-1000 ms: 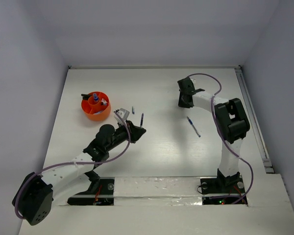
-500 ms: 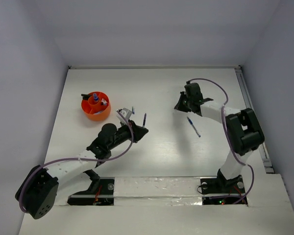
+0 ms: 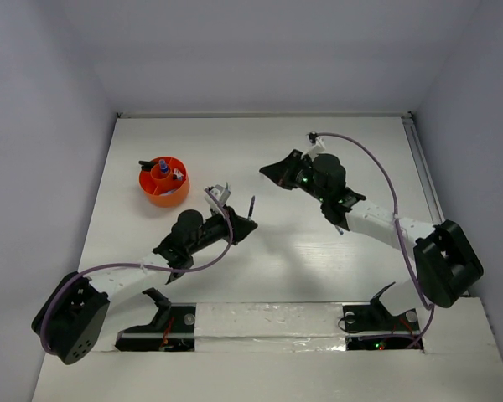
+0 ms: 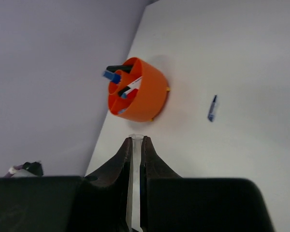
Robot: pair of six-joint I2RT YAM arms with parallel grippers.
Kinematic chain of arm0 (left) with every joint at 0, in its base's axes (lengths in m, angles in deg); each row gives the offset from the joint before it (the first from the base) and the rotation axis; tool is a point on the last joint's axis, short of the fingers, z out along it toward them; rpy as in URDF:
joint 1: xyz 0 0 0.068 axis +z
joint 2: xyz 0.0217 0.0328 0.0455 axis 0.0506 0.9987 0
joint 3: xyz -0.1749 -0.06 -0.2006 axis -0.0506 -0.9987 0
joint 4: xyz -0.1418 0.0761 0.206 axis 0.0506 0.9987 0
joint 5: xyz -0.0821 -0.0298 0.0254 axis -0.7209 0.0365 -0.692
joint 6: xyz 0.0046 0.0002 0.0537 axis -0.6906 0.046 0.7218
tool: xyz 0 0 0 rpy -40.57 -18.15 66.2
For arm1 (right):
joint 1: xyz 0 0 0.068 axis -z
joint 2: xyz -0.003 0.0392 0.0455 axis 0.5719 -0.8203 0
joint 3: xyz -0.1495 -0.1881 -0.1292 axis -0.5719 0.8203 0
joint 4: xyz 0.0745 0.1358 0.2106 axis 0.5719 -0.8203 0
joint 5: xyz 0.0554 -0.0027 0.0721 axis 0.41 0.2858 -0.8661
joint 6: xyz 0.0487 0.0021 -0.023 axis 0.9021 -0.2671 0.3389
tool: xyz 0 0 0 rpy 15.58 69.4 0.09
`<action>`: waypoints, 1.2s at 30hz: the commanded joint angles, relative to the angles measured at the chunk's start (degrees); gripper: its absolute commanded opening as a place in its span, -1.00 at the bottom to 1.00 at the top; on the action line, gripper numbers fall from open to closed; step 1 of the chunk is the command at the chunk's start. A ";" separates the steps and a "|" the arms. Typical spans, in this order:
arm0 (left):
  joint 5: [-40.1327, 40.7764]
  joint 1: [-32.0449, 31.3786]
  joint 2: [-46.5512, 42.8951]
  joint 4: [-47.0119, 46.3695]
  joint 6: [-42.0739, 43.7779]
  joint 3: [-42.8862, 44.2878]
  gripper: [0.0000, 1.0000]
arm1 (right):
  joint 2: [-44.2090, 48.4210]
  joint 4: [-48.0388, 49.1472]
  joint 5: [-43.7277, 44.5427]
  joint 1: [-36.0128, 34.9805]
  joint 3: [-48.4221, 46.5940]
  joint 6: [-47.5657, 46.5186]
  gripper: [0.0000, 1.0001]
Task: Sort the stationery into containers
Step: Close the pen cap on the pen.
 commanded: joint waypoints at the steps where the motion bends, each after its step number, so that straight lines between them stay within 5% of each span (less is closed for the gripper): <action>1: -0.38 -0.35 -0.37 -4.06 0.29 -0.80 -1.00 | 0.58 10.88 3.55 -4.02 0.47 3.09 -1.00; 36: 6.56 -0.35 -5.47 -0.37 -0.32 -1.68 -1.00 | -0.03 14.57 8.48 -10.19 3.45 1.51 -1.00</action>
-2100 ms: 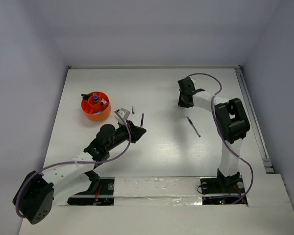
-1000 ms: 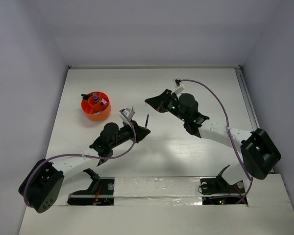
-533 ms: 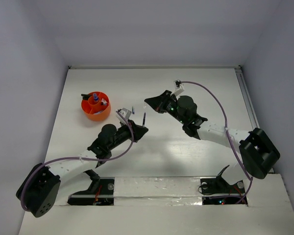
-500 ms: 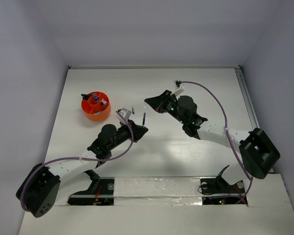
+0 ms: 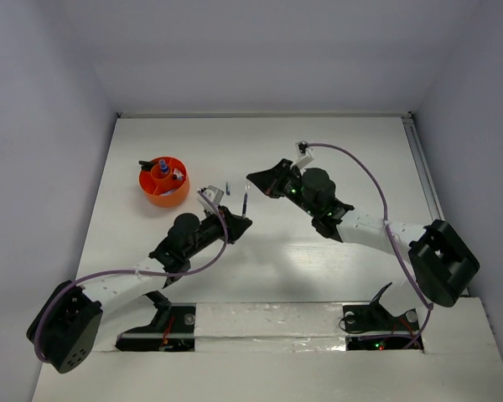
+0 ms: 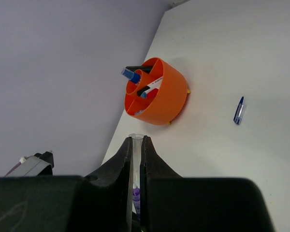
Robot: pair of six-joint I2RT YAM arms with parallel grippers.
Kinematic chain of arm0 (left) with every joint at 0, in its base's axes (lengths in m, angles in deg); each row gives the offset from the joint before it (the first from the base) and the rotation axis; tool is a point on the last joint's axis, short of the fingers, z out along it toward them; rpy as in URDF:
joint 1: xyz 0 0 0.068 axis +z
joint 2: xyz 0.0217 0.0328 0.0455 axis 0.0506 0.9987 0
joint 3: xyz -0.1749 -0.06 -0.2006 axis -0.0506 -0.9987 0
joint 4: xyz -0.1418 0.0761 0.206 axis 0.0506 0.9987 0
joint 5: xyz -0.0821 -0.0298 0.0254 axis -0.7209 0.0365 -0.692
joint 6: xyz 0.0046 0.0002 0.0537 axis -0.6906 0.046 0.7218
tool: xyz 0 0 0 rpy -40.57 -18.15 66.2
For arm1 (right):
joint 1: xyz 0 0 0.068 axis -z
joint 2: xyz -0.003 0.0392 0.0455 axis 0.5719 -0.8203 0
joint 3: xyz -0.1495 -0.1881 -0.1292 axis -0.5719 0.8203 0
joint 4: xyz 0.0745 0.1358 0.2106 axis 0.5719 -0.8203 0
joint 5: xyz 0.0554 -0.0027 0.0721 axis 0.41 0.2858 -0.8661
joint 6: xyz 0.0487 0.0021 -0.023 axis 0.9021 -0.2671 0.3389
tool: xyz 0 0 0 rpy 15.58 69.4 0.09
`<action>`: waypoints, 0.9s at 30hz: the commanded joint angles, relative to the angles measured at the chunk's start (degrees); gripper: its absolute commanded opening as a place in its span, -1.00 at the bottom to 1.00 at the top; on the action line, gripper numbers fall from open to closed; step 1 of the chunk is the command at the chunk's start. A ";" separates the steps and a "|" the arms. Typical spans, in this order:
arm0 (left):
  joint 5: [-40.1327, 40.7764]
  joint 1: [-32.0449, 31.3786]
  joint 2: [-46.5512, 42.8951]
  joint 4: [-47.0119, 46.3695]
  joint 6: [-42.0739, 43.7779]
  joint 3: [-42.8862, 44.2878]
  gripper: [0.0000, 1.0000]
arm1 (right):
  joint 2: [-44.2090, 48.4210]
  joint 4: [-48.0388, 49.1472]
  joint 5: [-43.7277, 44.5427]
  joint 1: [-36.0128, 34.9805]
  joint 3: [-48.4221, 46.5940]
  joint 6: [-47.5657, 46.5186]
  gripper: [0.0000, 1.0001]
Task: Sort the stationery into containers
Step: Close the pen cap on the pen.
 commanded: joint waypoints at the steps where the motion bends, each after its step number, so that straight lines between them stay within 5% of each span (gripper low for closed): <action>1: 0.34 -0.35 -1.38 -1.81 -0.19 -0.15 -1.00 | 0.60 4.43 0.83 -1.25 0.37 -0.70 -1.00; 27: -1.68 -0.35 0.11 -2.86 -0.28 0.20 -1.00 | 1.65 2.15 3.20 -2.83 -2.09 -4.83 -1.00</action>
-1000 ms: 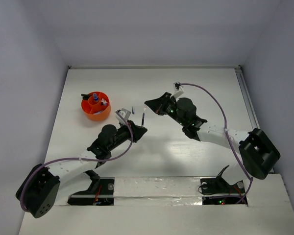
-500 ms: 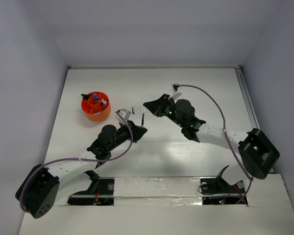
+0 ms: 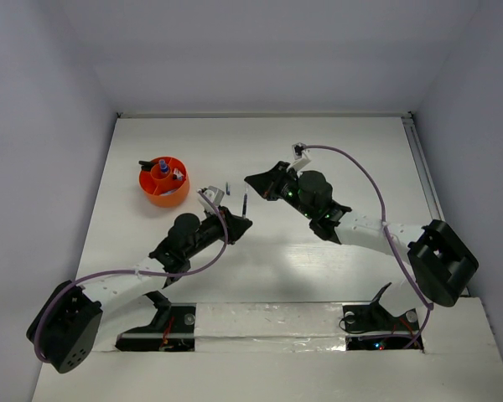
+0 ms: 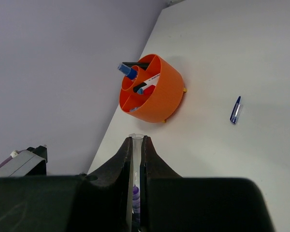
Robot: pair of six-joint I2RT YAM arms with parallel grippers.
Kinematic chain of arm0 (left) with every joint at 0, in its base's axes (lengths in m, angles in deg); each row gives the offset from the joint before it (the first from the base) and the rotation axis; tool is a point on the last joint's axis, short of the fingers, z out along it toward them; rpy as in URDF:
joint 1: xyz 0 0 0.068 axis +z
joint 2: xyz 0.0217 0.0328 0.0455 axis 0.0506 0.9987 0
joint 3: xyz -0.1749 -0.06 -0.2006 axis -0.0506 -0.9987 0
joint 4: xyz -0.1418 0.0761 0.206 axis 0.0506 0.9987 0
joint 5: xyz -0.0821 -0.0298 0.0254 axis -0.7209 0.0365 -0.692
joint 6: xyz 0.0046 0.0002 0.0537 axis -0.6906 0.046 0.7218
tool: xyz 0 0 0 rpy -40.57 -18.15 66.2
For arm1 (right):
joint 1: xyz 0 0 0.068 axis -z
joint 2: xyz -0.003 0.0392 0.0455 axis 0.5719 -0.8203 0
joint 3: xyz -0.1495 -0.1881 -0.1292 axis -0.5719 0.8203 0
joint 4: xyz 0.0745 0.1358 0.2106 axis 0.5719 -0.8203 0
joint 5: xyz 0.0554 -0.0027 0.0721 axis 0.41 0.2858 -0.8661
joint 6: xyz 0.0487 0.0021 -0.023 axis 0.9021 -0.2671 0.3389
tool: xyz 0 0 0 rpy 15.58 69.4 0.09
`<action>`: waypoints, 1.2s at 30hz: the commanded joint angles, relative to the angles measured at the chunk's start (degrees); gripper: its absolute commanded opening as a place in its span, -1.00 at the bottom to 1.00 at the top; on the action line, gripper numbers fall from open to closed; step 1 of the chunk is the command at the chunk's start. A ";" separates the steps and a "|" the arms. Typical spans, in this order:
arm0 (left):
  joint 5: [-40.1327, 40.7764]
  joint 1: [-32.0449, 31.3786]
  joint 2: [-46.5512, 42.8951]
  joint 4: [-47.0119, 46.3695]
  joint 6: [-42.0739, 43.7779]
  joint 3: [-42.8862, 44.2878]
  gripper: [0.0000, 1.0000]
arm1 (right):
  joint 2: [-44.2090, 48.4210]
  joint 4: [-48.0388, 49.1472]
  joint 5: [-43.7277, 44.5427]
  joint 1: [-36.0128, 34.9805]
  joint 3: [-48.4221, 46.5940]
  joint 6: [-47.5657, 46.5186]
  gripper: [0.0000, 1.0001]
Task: Sort the stationery into containers
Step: Close the pen cap on the pen.
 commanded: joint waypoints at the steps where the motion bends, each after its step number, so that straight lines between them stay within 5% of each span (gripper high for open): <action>1: -1.58 -0.30 0.36 -3.54 -0.28 0.20 -1.00 | 1.87 2.20 1.32 -0.87 -2.31 -1.90 -1.00; 36: 0.18 -0.30 -1.67 -2.66 -0.28 -0.32 -1.00 | 2.13 2.37 2.90 -3.06 -0.82 -3.74 -1.00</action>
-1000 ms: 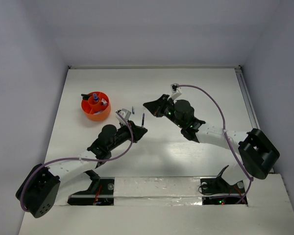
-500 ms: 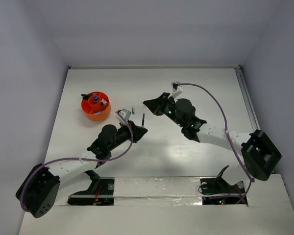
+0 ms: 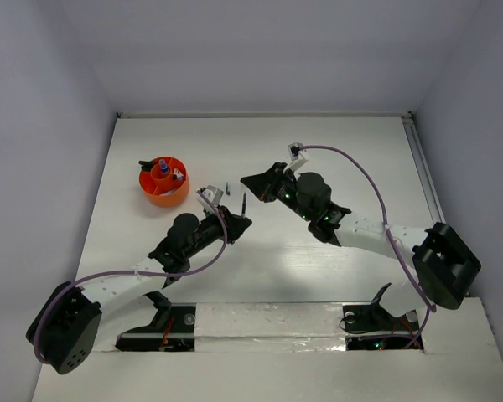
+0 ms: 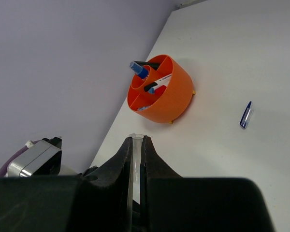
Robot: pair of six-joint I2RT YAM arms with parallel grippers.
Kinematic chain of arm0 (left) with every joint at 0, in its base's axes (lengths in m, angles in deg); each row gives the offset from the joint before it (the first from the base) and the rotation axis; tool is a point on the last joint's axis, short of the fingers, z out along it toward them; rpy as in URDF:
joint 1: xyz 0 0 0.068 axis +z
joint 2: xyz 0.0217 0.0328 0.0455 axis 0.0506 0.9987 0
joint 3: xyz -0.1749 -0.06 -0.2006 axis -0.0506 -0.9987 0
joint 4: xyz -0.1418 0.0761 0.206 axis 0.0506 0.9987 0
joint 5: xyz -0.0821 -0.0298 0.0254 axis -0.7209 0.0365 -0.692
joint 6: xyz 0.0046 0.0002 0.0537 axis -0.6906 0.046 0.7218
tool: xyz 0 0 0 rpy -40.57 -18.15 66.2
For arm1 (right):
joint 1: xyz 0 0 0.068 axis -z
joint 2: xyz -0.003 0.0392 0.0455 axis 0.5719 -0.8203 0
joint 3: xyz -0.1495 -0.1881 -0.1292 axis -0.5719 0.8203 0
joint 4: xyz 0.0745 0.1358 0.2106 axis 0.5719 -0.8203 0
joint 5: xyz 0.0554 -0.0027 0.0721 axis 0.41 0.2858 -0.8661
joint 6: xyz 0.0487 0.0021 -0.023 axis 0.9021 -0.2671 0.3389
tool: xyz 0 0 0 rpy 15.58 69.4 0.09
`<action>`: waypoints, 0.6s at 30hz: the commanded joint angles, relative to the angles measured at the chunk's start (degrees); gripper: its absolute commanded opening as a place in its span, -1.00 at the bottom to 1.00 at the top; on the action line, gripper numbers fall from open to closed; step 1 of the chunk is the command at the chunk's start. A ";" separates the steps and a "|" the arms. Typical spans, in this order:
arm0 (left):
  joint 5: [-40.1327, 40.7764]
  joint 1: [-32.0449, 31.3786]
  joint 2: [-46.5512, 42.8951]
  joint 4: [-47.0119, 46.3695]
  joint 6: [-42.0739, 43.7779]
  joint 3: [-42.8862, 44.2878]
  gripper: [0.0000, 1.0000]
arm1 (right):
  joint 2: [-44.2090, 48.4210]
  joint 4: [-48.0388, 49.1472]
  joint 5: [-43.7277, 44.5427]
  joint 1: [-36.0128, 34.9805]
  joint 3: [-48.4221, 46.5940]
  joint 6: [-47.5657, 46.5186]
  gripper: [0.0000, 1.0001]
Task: Sort the stationery into containers
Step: Close the pen cap on the pen.
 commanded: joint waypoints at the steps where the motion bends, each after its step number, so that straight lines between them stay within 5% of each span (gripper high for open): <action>1: -0.06 -0.30 -1.40 -2.36 -0.26 -0.24 -1.00 | 0.93 2.96 1.72 -0.64 0.30 -1.19 -1.00; 18: -1.20 -0.30 -0.18 -2.62 -0.26 -0.06 -1.00 | 1.72 -0.38 4.27 -0.64 -4.18 -4.88 -1.00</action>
